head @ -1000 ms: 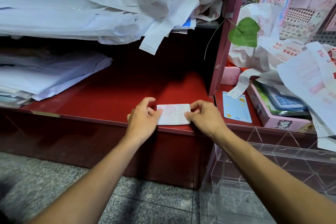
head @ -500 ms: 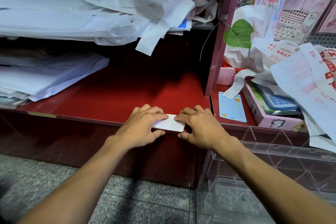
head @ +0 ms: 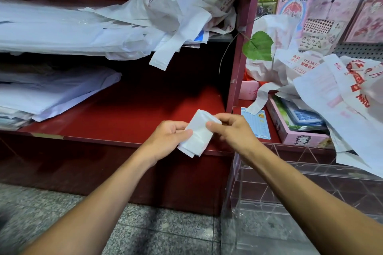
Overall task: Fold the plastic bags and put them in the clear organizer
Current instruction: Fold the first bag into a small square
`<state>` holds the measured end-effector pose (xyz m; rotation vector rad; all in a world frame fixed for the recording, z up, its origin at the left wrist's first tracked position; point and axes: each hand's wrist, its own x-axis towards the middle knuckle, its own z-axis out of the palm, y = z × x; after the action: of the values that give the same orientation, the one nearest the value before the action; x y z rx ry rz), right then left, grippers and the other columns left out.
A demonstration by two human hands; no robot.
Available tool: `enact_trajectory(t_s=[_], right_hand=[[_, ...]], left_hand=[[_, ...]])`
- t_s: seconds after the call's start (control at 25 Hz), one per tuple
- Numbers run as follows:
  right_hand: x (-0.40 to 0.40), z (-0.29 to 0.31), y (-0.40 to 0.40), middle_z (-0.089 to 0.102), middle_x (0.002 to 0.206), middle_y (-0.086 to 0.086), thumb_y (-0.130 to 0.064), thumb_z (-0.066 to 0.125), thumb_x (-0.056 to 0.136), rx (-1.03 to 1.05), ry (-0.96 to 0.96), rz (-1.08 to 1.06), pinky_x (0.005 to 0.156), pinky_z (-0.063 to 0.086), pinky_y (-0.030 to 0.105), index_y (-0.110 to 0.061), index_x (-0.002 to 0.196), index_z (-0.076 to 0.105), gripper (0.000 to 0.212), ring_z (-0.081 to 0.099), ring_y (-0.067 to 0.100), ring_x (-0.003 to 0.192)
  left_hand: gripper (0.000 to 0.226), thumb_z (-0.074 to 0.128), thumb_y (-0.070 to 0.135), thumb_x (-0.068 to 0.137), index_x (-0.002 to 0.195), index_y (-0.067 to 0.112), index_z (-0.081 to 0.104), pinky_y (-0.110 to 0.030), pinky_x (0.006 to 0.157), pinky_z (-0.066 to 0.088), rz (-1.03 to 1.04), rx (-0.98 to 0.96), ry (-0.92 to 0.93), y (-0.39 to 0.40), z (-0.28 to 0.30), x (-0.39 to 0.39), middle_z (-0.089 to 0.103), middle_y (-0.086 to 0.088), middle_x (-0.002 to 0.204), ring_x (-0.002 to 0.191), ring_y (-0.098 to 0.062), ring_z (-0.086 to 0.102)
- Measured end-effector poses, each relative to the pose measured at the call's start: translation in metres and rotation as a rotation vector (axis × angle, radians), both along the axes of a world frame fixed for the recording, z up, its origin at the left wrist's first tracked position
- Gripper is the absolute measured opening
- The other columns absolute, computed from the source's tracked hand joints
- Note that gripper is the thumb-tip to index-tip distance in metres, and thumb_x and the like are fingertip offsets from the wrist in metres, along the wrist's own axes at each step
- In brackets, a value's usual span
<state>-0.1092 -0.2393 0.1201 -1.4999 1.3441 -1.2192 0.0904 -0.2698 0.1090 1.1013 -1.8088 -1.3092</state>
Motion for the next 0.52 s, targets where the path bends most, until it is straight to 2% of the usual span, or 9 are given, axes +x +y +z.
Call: enact_trajectory(t_s=[0.08,0.16,0.2,0.28,0.36,0.44,0.52], right_hand=[[0.002,0.003,0.003,0.069,0.072,-0.006,-0.012,0.07,0.088,0.1,-0.239,-0.027,0.053,0.044,0.019,-0.012,0.095,0.073,0.008,0.057,0.004,0.058],[0.0,0.003,0.005,0.073,0.078,-0.001,-0.006,0.072,0.085,0.158,-0.263,-0.01,0.055,0.049,0.023,-0.011,0.099,0.072,0.015,0.063,0.009,0.061],[-0.005,0.006,0.007,0.075,0.082,0.002,-0.002,0.072,0.083,0.156,-0.253,-0.035,0.061,0.054,0.027,-0.009,0.099,0.072,0.017,0.068,0.014,0.068],[-0.02,0.013,0.011,0.076,0.089,0.009,0.002,0.072,0.082,0.101,-0.204,-0.108,0.076,0.06,0.033,-0.009,0.096,0.072,0.018,0.073,0.021,0.082],[-0.044,0.021,0.019,0.076,0.086,0.006,0.002,0.072,0.083,0.017,-0.074,-0.129,0.069,0.058,0.026,-0.014,0.093,0.071,0.019,0.071,0.012,0.076],[-0.067,0.031,0.028,0.072,0.081,0.003,0.002,0.071,0.084,-0.057,0.064,-0.139,0.058,0.05,0.017,-0.018,0.092,0.071,0.021,0.064,0.002,0.066],[-0.088,0.035,0.037,0.072,0.085,0.006,0.001,0.07,0.084,-0.098,0.164,-0.175,0.061,0.054,0.022,-0.018,0.094,0.071,0.021,0.064,0.009,0.069]], left_hand=[[0.014,0.061,0.019,0.094,0.098,0.016,0.074,-0.038,0.083,0.052,0.056,-0.017,0.07,0.002,0.003,-0.01,0.077,-0.007,0.091,0.085,-0.02,0.072],[0.012,0.062,0.011,0.095,0.102,0.013,0.072,-0.04,0.084,0.055,0.066,-0.018,0.132,0.006,0.006,-0.022,0.077,-0.009,0.092,0.088,-0.023,0.073],[0.015,0.064,0.007,0.093,0.105,0.012,0.07,-0.039,0.085,0.055,0.038,-0.009,0.143,0.008,0.008,-0.028,0.077,-0.008,0.094,0.091,-0.026,0.073],[0.026,0.07,0.0,0.086,0.109,0.012,0.069,-0.038,0.086,0.056,-0.02,-0.012,0.108,0.01,0.011,-0.043,0.077,-0.006,0.097,0.093,-0.028,0.072],[0.027,0.074,-0.002,0.08,0.103,0.013,0.072,-0.038,0.075,0.054,-0.008,-0.058,0.053,0.013,0.013,-0.066,0.077,-0.006,0.092,0.079,-0.026,0.07],[0.024,0.075,-0.004,0.076,0.095,0.011,0.074,-0.032,0.063,0.042,0.017,-0.109,0.02,0.015,0.013,-0.094,0.074,-0.007,0.082,0.064,-0.021,0.052],[0.022,0.076,-0.004,0.074,0.09,0.01,0.074,-0.027,0.059,0.037,0.04,-0.152,-0.02,0.017,0.01,-0.119,0.065,-0.002,0.071,0.058,-0.012,0.043]])
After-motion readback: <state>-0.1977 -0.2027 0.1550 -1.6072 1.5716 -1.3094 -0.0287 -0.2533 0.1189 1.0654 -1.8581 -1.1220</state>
